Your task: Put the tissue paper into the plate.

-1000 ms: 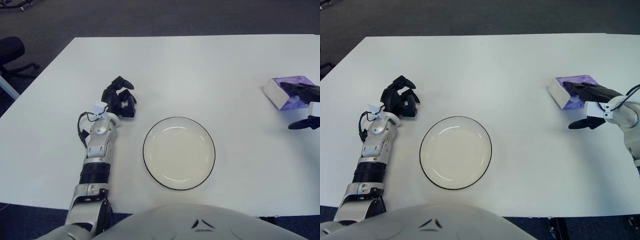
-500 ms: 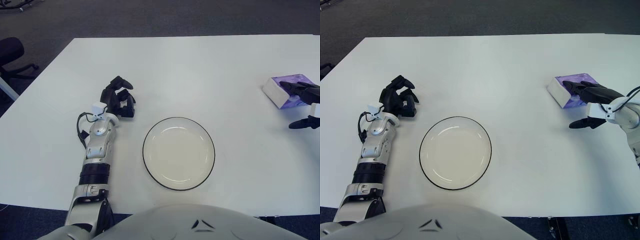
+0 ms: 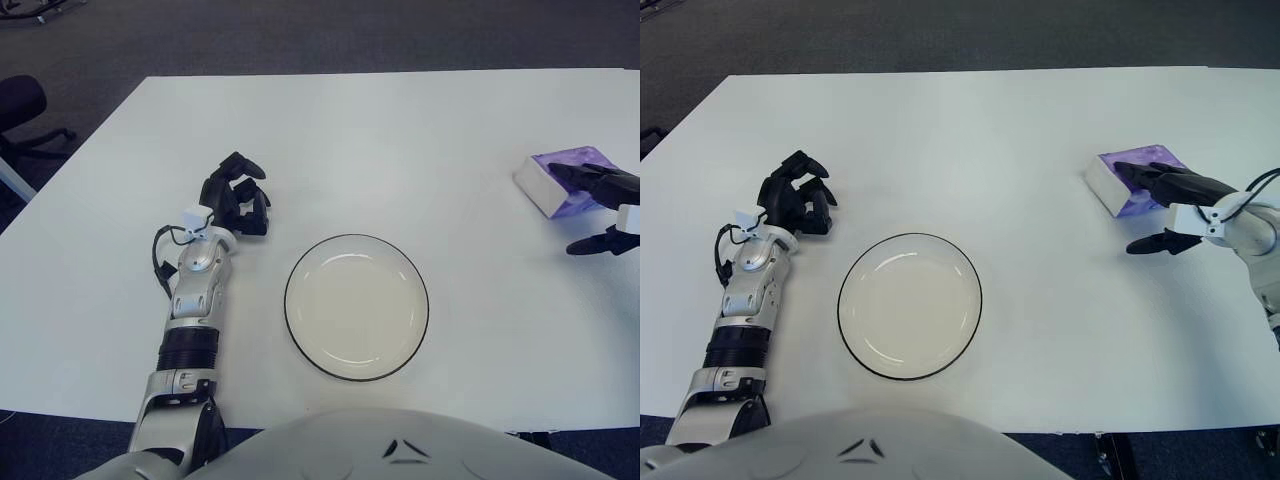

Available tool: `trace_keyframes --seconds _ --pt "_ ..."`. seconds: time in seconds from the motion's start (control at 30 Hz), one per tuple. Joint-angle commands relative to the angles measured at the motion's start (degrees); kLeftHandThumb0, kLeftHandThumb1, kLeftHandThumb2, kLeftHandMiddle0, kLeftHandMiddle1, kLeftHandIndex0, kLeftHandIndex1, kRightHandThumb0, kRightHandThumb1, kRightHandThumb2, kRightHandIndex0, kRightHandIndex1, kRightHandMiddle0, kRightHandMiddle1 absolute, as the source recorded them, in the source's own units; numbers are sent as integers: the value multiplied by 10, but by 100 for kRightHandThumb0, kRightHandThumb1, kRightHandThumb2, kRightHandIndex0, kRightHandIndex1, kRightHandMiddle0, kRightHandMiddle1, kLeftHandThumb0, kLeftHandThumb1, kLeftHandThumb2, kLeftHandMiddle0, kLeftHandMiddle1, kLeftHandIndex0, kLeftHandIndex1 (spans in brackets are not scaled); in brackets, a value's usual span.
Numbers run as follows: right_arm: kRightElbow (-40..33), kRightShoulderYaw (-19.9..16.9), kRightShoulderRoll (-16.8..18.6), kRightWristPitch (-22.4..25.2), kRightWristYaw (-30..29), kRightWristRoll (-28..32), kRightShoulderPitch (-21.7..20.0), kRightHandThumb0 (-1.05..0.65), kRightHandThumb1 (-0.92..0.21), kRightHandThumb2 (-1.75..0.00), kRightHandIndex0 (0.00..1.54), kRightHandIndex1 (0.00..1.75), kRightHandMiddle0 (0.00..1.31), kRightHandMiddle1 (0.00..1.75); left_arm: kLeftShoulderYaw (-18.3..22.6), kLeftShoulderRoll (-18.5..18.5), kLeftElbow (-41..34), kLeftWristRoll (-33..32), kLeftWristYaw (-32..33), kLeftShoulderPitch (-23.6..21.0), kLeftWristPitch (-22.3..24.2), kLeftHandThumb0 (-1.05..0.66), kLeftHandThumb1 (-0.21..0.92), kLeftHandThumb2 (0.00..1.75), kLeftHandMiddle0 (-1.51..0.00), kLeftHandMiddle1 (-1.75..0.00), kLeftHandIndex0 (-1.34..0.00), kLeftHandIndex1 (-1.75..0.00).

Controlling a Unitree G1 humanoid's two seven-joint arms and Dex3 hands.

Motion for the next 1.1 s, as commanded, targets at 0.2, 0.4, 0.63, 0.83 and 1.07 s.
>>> trace_keyframes --seconds 0.2,0.4,0.63,0.83,1.07 --pt "-67 15 35 0 22 31 34 -104 -89 -21 0 0 0 0 -10 -27 34 1 -2 60 -11 -1 -6 175 -89 -175 -68 -173" --pt "-119 16 40 17 45 49 38 -105 -92 -20 0 0 0 0 -12 -29 32 0 -2 61 -11 -1 -6 175 -89 -175 -68 -173" --pt "-167 9 40 22 87 89 43 -105 -92 -29 0 0 0 0 -14 -31 26 -2 0 63 -9 -1 -7 175 -89 -175 -69 -172" --pt "-174 12 51 -9 88 99 38 -105 -92 -41 0 0 0 0 -15 -34 22 -2 5 64 -6 -1 -7 175 -90 -175 -71 -170" --pt "-189 7 56 -18 87 98 38 -105 -92 -51 0 0 0 0 -15 -37 21 -3 6 65 -6 -1 -8 175 -90 -175 -71 -170"
